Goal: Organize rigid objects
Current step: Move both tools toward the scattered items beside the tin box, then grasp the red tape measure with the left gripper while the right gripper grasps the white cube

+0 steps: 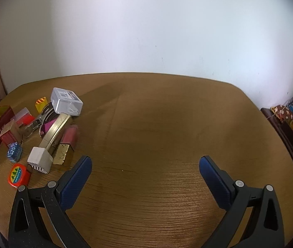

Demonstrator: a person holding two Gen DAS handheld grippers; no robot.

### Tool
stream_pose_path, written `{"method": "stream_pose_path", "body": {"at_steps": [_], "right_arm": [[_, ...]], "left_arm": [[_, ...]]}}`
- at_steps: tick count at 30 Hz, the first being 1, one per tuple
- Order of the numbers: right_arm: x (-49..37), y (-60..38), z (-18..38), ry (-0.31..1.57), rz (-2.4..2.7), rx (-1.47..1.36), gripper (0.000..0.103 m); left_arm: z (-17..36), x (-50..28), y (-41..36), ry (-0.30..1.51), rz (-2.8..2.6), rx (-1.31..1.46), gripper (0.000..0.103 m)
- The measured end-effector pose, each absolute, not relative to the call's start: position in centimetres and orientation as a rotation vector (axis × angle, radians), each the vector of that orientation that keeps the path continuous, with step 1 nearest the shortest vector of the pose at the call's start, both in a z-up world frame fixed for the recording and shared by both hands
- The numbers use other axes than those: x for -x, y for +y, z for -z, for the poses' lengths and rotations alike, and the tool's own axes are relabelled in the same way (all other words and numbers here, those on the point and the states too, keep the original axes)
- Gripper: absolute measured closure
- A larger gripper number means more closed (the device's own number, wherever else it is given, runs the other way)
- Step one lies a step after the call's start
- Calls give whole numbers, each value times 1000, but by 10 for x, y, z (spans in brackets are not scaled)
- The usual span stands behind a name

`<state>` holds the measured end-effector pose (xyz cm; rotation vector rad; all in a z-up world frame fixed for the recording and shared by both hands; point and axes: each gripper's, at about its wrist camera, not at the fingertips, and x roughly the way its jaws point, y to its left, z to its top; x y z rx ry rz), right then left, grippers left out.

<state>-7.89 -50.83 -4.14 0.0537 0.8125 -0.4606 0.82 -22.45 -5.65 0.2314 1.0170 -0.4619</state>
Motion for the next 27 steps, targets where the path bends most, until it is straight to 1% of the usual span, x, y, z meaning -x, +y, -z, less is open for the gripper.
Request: {"method": "stream_pose_path", "body": {"at_steps": [4, 8, 19, 25, 26, 27], "right_arm": [[78, -512, 48, 828, 446, -80, 0], [78, -511, 50, 825, 430, -86, 0], [73, -513, 53, 843, 398, -115, 0], [73, -513, 56, 848, 389, -132, 0], [73, -512, 56, 849, 386, -130, 0], [72, -511, 56, 850, 382, -128, 0]], "left_arm": [[64, -18, -236, 1075, 483, -186, 18], [71, -26, -248, 1094, 484, -185, 18], [87, -38, -256, 1136, 473, -129, 18], [93, -44, -264, 1123, 469, -155, 18], [93, -44, -265, 1118, 468, -162, 19], [93, -44, -265, 1111, 467, -168, 30]]}}
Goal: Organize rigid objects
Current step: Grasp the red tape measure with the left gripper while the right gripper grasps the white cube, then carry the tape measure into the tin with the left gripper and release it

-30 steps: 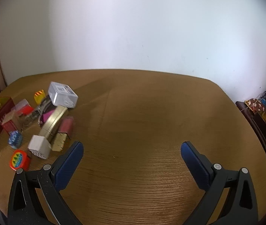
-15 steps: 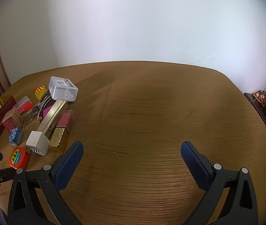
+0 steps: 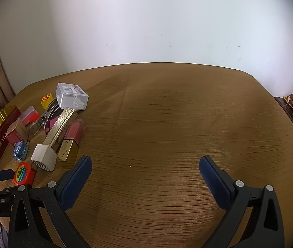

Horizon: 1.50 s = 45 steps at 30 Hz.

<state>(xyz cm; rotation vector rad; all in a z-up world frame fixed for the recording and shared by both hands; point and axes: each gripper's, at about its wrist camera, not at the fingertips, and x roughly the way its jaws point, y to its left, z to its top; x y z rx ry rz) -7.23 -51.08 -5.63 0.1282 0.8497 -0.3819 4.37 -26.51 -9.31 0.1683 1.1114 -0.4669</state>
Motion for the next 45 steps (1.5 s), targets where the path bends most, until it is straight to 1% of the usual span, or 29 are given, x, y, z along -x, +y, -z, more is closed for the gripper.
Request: {"method": "stream_pose_path", "body": {"at_steps": [1, 2, 3, 10, 16, 22, 23, 24, 25, 26, 29, 34, 35, 36, 37, 38, 44, 45], "right_arm": [[72, -510, 57, 850, 379, -126, 0], [73, -509, 57, 850, 377, -124, 0], [73, -509, 57, 849, 375, -122, 0], [73, -507, 56, 842, 310, -133, 0], [66, -484, 43, 839, -49, -131, 0], [37, -433, 30, 888, -330, 99, 1], [32, -425, 30, 896, -365, 141, 4], [30, -419, 30, 906, -396, 172, 11], [24, -413, 32, 929, -428, 210, 15], [17, -408, 35, 962, -464, 243, 21], [5, -404, 43, 1017, -510, 286, 22], [-15, -401, 54, 1102, -591, 280, 23], [-16, -399, 56, 1116, -600, 297, 27], [-18, -395, 60, 1135, -603, 328, 43], [-20, -394, 62, 1152, -608, 339, 52], [-23, -392, 67, 1180, -616, 350, 54], [-35, -388, 73, 1222, -627, 420, 55], [-35, -387, 74, 1228, -630, 434, 52]], "left_arm": [[92, -43, -266, 1100, 455, -187, 34], [91, -42, -268, 1092, 448, -206, 47], [90, -42, -267, 1083, 449, -213, 56], [88, -41, -250, 1090, 486, -128, 56], [91, -37, -228, 1108, 492, -74, 56], [89, -25, -214, 1106, 473, -80, 56], [89, -25, -211, 1112, 475, -75, 56], [88, -17, -209, 1114, 474, -70, 56], [86, -14, -208, 1116, 471, -65, 56], [85, -12, -204, 1115, 466, -61, 56], [84, -14, -201, 1118, 461, -43, 56], [82, -15, -195, 1125, 456, -26, 56], [81, -14, -192, 1126, 456, -24, 56], [81, -13, -191, 1126, 457, -21, 56], [80, -13, -190, 1125, 459, -17, 56], [79, -13, -189, 1124, 457, -13, 56], [78, -13, -187, 1135, 460, 2, 56], [78, -12, -186, 1135, 462, 2, 56]]}}
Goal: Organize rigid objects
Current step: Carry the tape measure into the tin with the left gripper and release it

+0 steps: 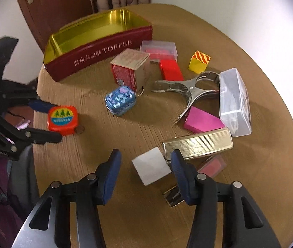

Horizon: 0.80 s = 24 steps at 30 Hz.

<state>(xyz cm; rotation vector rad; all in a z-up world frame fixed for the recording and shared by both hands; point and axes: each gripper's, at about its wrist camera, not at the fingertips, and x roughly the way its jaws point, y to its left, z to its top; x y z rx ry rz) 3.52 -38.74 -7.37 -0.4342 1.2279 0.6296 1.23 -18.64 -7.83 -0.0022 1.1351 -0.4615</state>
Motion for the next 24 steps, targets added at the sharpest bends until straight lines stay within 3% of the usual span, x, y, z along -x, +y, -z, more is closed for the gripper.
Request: {"method": "stream_pose_path", "body": {"at_steps": [2, 5, 7, 8, 9, 24], "right_arm": [[-35, -385, 77, 1250, -652, 451, 45], [-34, -381, 85, 1274, -648, 497, 45], [-35, -381, 90, 1293, -656, 492, 59], [-35, -381, 93, 1304, -656, 493, 72], [-34, -381, 96, 1316, -653, 495, 75], [1, -399, 72, 1192, -608, 314, 75]], "left_arm": [[78, -12, -186, 1133, 463, -1, 56], [79, -12, -187, 1128, 458, -5, 56], [79, -12, -186, 1124, 459, -4, 56], [80, -12, -186, 1124, 459, -5, 56], [81, -12, -186, 1127, 458, -7, 56], [88, -25, -186, 1086, 441, 13, 57]]}}
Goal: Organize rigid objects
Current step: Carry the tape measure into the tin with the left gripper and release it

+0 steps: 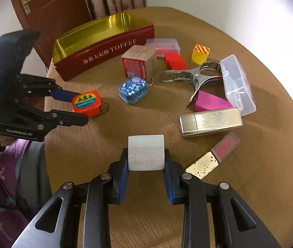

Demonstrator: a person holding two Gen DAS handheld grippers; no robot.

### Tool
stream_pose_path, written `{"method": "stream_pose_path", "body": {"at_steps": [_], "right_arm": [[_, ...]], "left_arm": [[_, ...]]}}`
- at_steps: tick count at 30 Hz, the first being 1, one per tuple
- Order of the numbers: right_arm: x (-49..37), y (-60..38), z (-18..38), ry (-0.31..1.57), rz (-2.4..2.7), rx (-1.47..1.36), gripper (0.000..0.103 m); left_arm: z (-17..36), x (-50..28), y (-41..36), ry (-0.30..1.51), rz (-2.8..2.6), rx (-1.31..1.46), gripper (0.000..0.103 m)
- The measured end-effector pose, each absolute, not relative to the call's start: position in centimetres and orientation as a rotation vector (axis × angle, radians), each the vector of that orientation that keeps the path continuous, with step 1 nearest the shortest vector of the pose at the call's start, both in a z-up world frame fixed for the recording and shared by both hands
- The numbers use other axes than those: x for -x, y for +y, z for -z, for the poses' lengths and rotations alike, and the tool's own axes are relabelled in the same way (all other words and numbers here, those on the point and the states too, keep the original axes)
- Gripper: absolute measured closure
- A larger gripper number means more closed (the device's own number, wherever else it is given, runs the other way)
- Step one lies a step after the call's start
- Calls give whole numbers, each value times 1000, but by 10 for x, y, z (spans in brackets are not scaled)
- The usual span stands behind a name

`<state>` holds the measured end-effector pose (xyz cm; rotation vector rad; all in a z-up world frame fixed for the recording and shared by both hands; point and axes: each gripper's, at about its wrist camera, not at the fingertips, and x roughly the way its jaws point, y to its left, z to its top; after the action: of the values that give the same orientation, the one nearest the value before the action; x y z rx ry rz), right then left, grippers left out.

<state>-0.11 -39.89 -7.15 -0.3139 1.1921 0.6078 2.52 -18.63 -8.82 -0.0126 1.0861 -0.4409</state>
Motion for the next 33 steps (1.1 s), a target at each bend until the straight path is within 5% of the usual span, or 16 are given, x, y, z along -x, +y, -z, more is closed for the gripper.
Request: {"method": "stream_pose_path", "body": {"at_steps": [14, 33], "right_arm": [[-3, -382, 29, 1073, -607, 216, 75], [-36, -320, 2, 991, -689, 72, 75]], "left_arm": [[3, -56, -119, 933, 283, 18, 57], [64, -250, -37, 1099, 41, -87, 56]]}}
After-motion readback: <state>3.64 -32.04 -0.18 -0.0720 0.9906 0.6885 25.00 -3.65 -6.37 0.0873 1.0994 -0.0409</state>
